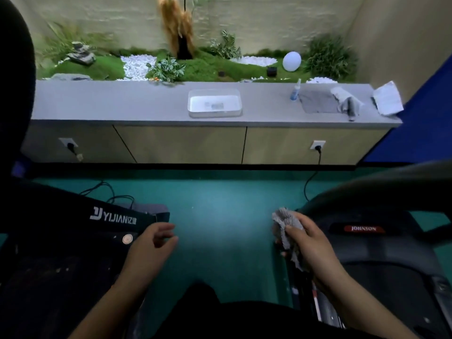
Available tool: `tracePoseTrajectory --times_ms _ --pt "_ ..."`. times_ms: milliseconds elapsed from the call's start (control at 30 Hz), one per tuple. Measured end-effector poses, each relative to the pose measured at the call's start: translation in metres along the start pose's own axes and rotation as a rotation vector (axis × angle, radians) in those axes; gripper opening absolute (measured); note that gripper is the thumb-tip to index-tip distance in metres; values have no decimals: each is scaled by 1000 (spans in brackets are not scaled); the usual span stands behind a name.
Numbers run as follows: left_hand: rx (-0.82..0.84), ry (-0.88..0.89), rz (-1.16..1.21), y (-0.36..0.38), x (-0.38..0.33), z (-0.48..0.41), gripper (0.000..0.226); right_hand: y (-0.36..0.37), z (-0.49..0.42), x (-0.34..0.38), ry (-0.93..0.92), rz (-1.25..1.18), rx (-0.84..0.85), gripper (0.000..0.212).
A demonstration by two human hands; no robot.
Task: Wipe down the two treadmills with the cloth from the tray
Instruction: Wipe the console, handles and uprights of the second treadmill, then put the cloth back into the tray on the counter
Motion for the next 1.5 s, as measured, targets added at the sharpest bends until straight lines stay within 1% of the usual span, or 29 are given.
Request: tracePoseTrajectory --times_ms 100,200,300,400,500,567,667,833,1033,1233,1367,1500 --pt "20 -38 -2 -20 2 -54 23 16 -55 22 18 24 29 28" --pt "38 -45 1 -44 -2 -118 22 33 -111 46 27 20 16 28" --pt "83 -42 -42 -69 -20 -183 22 51 -162 75 32 7 4 27" --pt "80 -8 -34 -95 -45 -245 22 68 -203 106 32 -4 22 25" --pt "91 30 -81 -112 -70 -300 22 77 -239 130 32 9 20 25" --pt "97 48 -100 -119 -83 -329 22 78 -264 139 40 -10 16 25" --pt "122 22 -96 -120 -91 -370 24 82 -304 146 78 -34 22 25" --pt "105 -31 -110 -122 -102 -440 32 77 -392 169 111 -24 41 26" --pt "87 -58 -145 -133 -143 -539 23 65 -507 233 82 38 73 31" --pt "60 -44 -101 -157 -191 -622 21 71 -599 288 92 96 139 32" --pt "76 -78 -82 -171 -191 -664 21 86 -647 304 118 99 150 33" --pt "137 -123 -87 -185 -179 -714 22 110 -687 315 144 74 143 32"
Point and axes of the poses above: each hand's wrist, its own z-axis away from the middle knuckle, its own y-axis out of the palm, x = y × z, the point moved 7 cm from there along -z, towards the middle knuckle, and after that the axes turned 14 degrees about x, right-handed, at the moved point
